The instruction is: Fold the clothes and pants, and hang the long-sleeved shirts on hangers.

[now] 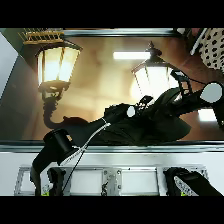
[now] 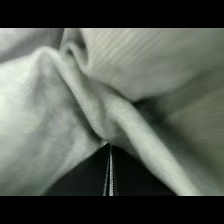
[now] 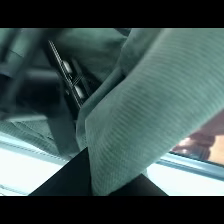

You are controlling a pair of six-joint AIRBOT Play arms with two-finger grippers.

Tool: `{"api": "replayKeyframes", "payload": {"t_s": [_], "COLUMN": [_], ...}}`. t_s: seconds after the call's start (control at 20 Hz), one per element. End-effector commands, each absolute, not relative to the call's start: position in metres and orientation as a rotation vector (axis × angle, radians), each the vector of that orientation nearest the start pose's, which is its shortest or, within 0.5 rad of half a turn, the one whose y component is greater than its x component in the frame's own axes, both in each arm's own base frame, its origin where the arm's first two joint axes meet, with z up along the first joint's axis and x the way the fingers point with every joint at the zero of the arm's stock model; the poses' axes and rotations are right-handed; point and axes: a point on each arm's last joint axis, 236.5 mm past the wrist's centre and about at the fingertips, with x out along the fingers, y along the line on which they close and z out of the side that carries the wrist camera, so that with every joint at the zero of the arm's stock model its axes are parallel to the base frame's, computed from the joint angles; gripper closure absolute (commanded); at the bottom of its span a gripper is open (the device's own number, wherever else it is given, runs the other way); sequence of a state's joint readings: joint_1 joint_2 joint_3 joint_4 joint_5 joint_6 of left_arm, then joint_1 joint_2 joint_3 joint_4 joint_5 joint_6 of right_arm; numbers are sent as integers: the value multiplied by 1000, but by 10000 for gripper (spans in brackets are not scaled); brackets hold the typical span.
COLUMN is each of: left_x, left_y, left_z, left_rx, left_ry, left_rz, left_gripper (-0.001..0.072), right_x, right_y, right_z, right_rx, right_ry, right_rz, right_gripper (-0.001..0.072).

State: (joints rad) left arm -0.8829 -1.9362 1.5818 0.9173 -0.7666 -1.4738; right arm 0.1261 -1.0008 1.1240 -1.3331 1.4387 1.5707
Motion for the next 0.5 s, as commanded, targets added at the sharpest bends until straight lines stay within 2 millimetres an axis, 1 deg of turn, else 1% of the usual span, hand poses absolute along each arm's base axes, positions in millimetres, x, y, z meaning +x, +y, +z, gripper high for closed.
{"api": "replayKeyframes", "payload": {"t_s": [0.0,0.1,0.2,0.25,0.35,0.45], "left_x": [325,352,381,394,419,440], "left_y": [-487,-467,-442,-428,-395,-358], "left_z": [-48,-22,3,14,35,55], "left_rx": [-134,-139,-126,-123,-120,-127], "left_ry": [1188,1121,1051,1023,981,949], "left_rz": [-923,-893,-853,-831,-780,-725], "left_gripper": [701,700,701,701,700,701], "right_x": [287,286,285,285,289,294], "right_y": [98,101,105,111,127,152], "right_z": [79,79,79,80,82,81], "right_rx": [133,146,151,151,149,146], "right_ry": [1330,1334,1337,1328,1298,1271], "right_rz": [264,256,258,267,292,332], "right_gripper": [662,662,662,662,662,662]}}
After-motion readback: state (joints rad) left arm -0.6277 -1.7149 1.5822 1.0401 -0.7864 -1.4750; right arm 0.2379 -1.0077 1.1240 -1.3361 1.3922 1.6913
